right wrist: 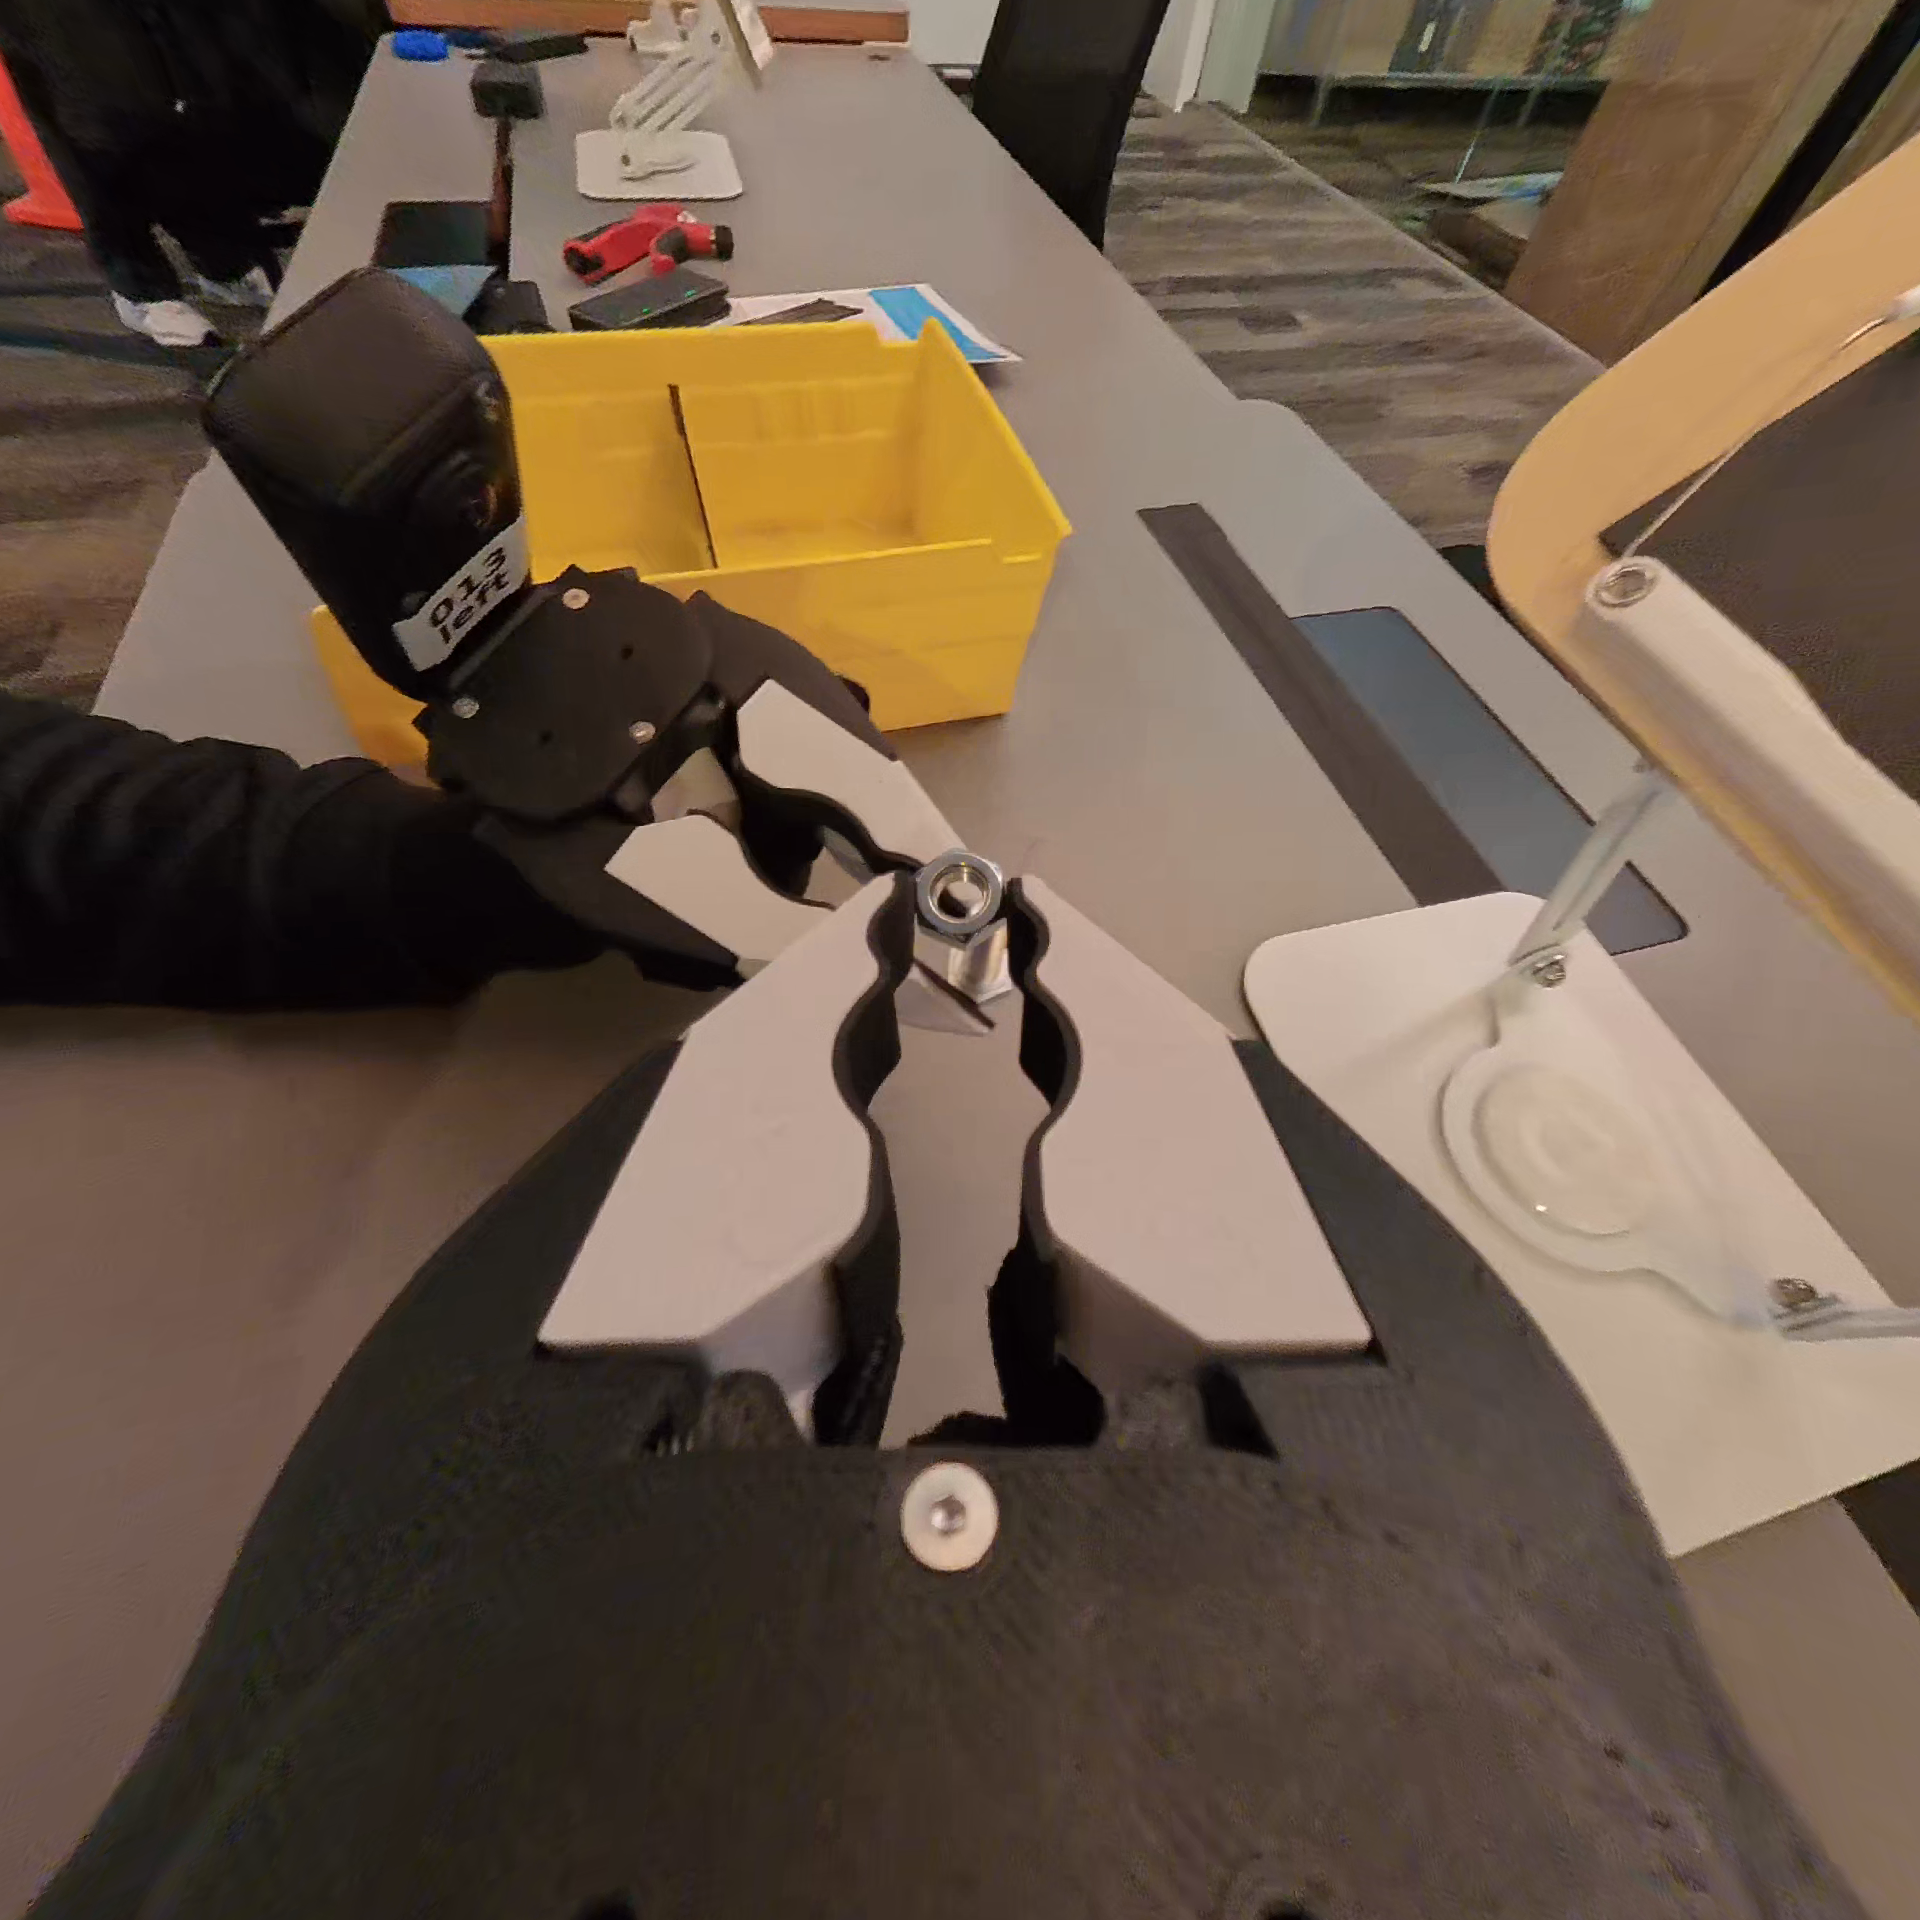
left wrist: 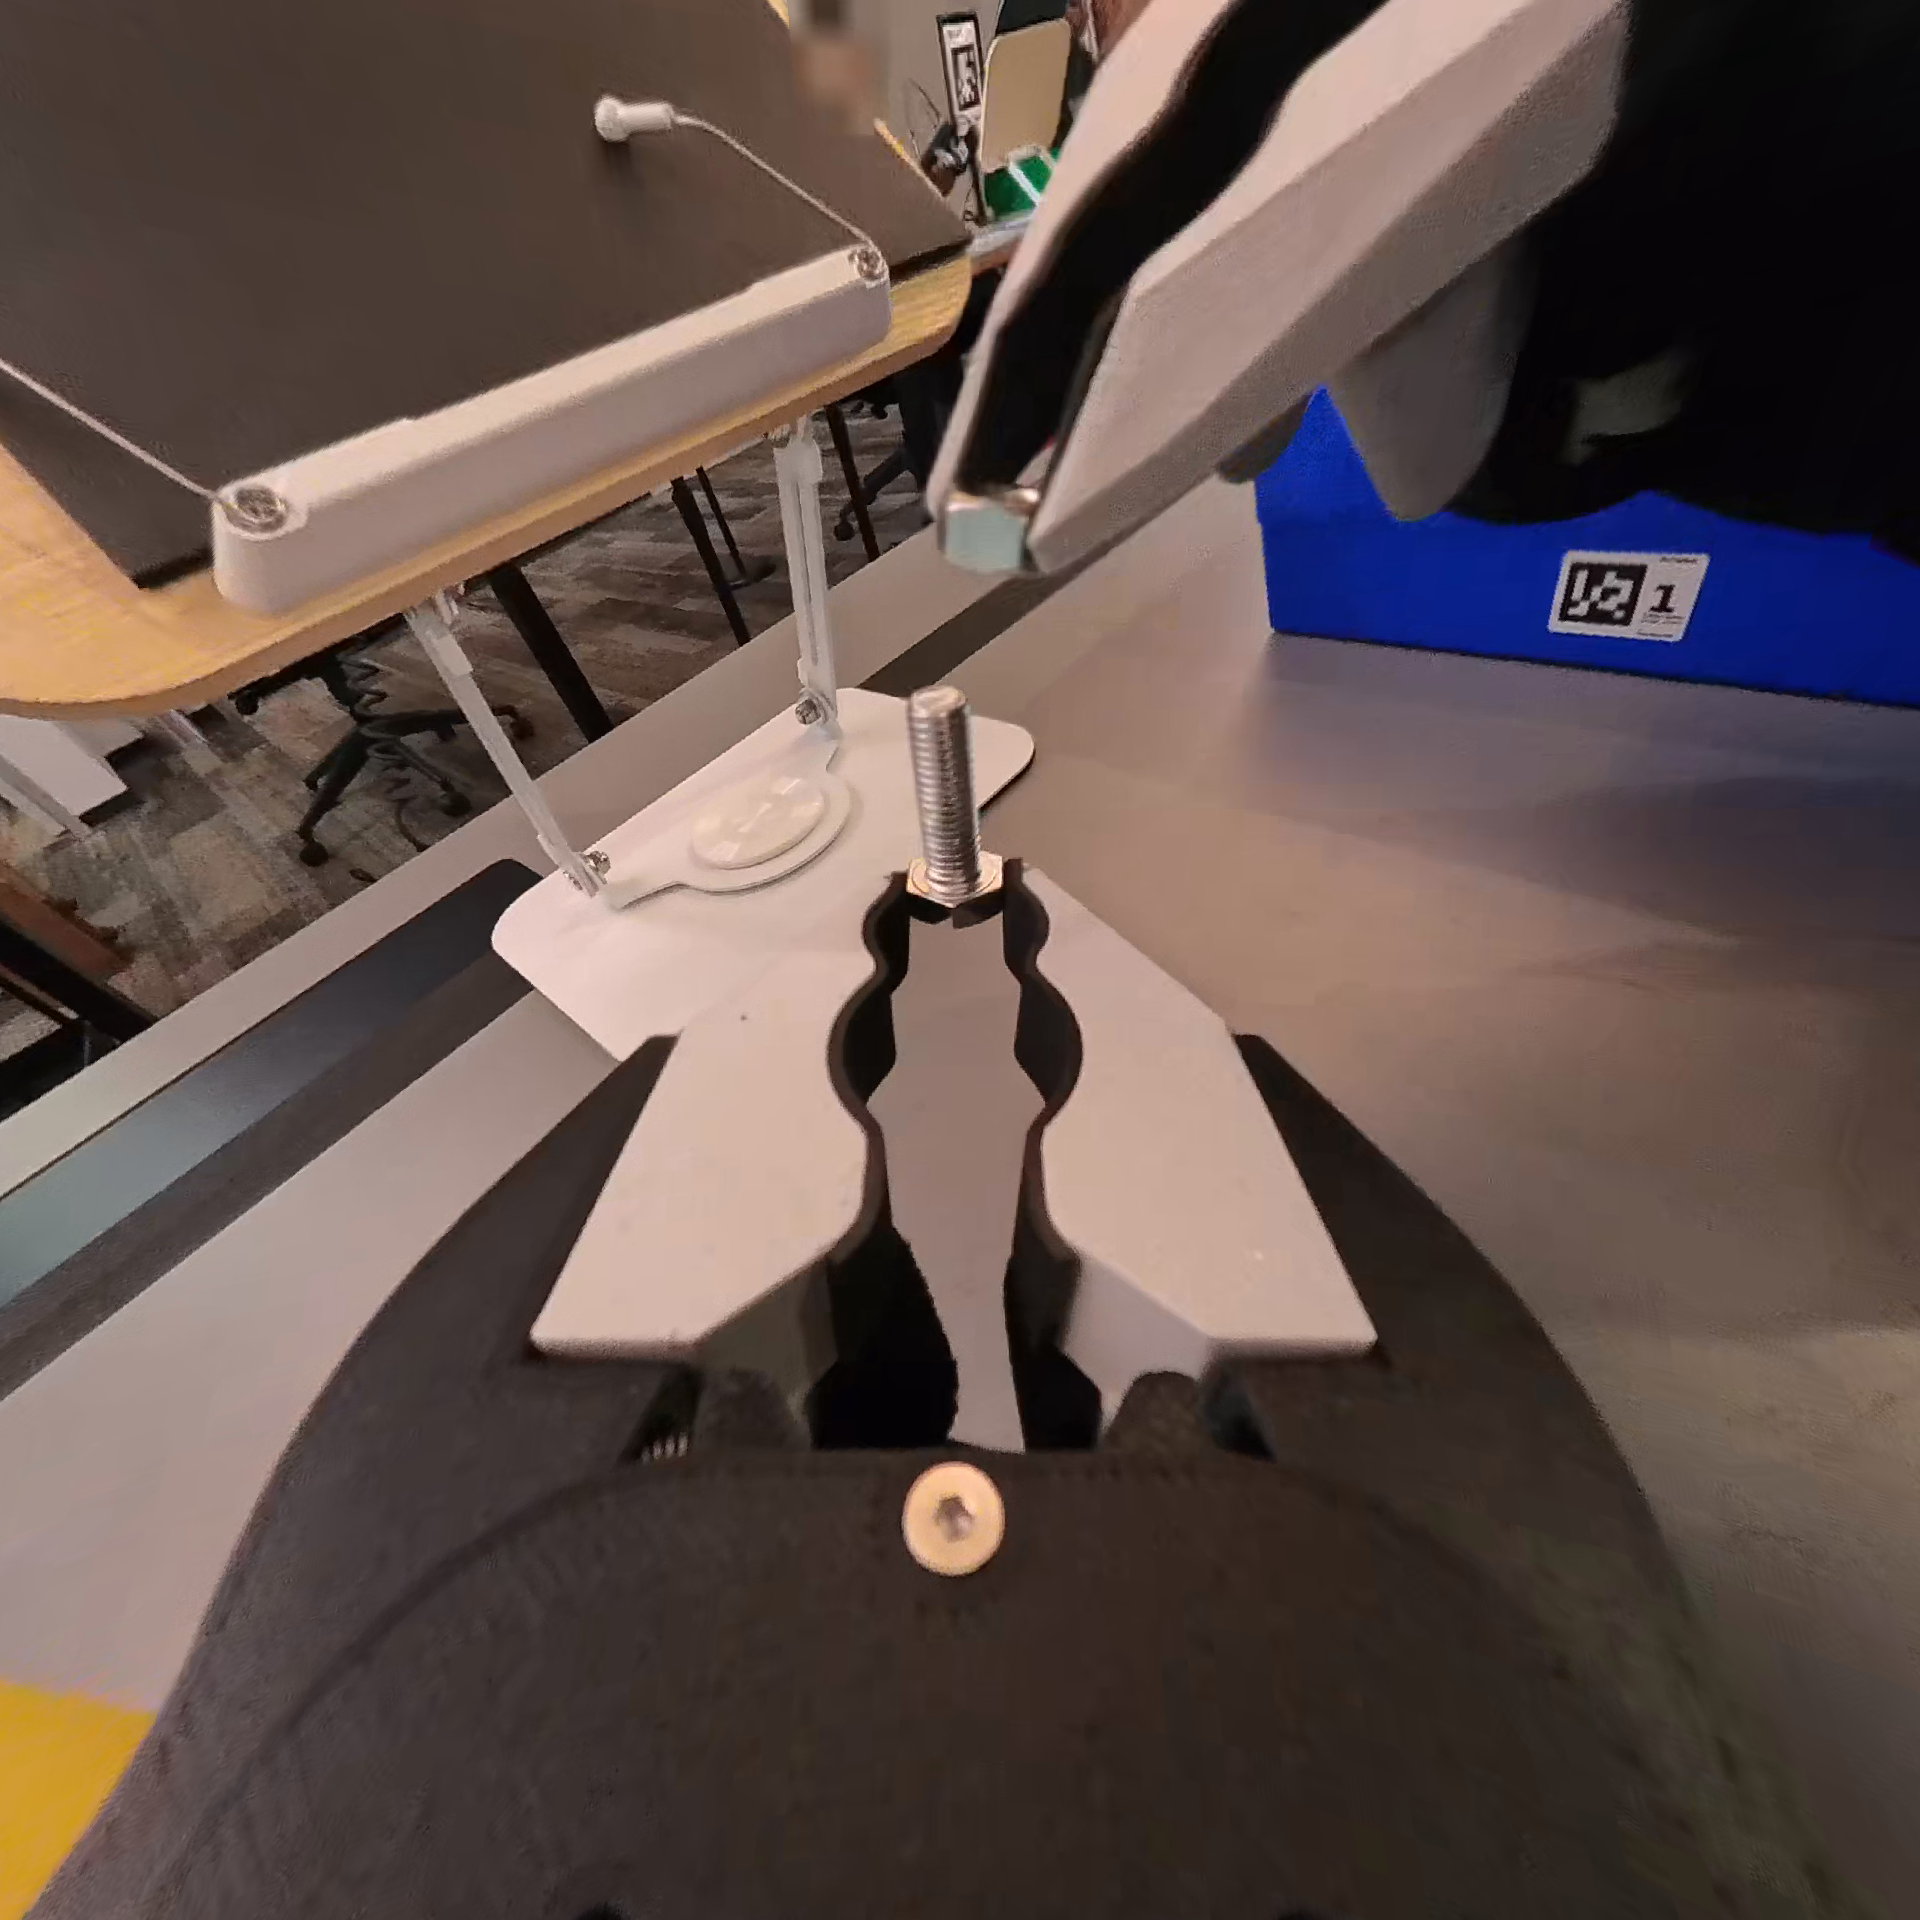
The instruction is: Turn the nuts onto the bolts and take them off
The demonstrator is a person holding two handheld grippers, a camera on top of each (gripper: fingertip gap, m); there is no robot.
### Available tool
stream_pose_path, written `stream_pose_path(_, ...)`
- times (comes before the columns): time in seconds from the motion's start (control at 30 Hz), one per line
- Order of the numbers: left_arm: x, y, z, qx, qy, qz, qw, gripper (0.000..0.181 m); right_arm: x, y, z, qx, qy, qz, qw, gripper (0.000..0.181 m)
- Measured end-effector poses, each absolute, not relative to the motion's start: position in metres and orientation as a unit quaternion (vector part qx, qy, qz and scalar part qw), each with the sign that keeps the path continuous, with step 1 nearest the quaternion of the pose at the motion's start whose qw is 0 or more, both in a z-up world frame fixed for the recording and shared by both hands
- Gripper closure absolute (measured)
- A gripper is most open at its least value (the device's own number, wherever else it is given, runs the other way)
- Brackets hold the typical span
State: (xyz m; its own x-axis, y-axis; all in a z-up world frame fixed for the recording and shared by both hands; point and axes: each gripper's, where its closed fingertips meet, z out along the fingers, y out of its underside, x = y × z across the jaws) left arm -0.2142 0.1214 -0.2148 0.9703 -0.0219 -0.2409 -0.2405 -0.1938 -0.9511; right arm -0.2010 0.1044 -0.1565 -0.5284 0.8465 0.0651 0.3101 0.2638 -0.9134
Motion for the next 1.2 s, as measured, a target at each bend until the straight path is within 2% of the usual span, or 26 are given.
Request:
stream_pose_path(0.7,-0.198,0.121,-0.213,-0.767,0.12,0.097,0.623,0.166,-0.197,0.104,-0.174,-0.398,-0.749,0.468,0.247,0.166)
stream_pose_path(0.93,-0.204,0.122,-0.218,-0.778,0.11,0.116,0.608,0.166,-0.202,0.108,-0.18,-0.425,-0.756,0.412,0.28,0.165)
stream_pose_path(1.2,-0.206,0.123,-0.22,-0.78,0.104,0.112,0.607,0.166,-0.204,0.11,-0.182,-0.458,-0.734,0.423,0.269,0.165)
